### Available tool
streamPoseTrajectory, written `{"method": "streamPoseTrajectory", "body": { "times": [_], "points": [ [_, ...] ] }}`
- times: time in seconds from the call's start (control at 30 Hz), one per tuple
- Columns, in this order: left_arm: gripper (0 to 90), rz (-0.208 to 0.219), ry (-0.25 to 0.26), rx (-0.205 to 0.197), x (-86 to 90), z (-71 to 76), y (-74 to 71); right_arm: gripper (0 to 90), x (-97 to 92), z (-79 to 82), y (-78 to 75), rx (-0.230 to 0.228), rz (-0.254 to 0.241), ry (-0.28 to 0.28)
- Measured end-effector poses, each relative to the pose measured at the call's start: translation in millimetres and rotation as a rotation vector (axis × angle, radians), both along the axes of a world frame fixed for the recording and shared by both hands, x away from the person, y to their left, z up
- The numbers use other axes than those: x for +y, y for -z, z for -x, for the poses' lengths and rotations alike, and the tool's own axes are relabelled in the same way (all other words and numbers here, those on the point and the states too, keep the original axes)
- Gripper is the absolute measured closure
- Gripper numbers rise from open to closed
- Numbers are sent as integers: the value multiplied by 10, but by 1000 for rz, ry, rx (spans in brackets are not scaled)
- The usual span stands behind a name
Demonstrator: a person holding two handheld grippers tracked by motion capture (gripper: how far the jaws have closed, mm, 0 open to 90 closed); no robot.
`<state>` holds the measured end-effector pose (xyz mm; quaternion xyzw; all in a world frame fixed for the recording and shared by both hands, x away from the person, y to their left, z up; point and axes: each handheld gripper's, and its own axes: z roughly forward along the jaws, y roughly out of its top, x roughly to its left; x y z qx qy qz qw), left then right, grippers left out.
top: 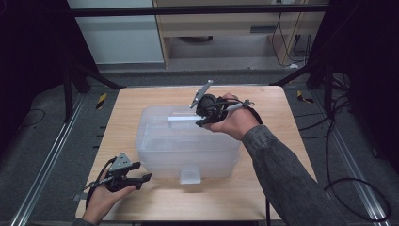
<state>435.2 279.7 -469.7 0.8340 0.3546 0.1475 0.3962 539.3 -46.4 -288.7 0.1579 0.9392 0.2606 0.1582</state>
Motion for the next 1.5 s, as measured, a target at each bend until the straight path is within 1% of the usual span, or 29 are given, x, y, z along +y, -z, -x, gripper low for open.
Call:
{"method": "streamPoseTrajectory", "body": {
  "times": [0.07,0.2,0.23,0.47,0.63,0.9,1.03,1.1,1.17,1.3,1.37,1.47,1.5],
  "points": [
    [320,1,-2,1,11,2,-1,712,-14,-28,-32,1,-12,2],
    [321,5,-6,0,28,4,-9,711,-25,-77,-86,2,-15,5],
    [322,5,-6,0,28,5,-9,712,-24,-86,-96,6,-9,4],
    [340,6,-2,-1,29,10,-17,710,-18,-137,-138,2,-6,7],
    [352,17,-10,-6,51,20,-34,710,-15,-172,-161,4,-4,7],
    [366,34,-11,-15,82,46,-102,707,-11,-271,-221,7,2,10],
    [368,38,-12,-15,86,48,-109,708,-4,-303,-243,10,12,5],
    [369,39,-11,-13,82,50,-108,708,-1,-307,-243,7,8,8],
    [369,39,-7,-14,80,52,-112,708,1,-330,-259,7,17,3],
    [371,50,-10,-16,83,56,-120,708,2,-351,-269,7,17,5],
    [373,52,-9,-16,93,58,-135,708,1,-355,-269,8,17,5],
    [396,65,-4,-28,138,79,-211,707,-3,-375,-277,13,14,6],
    [402,65,-4,-28,138,79,-211,707,-4,-381,-281,16,17,5]
  ]
}}
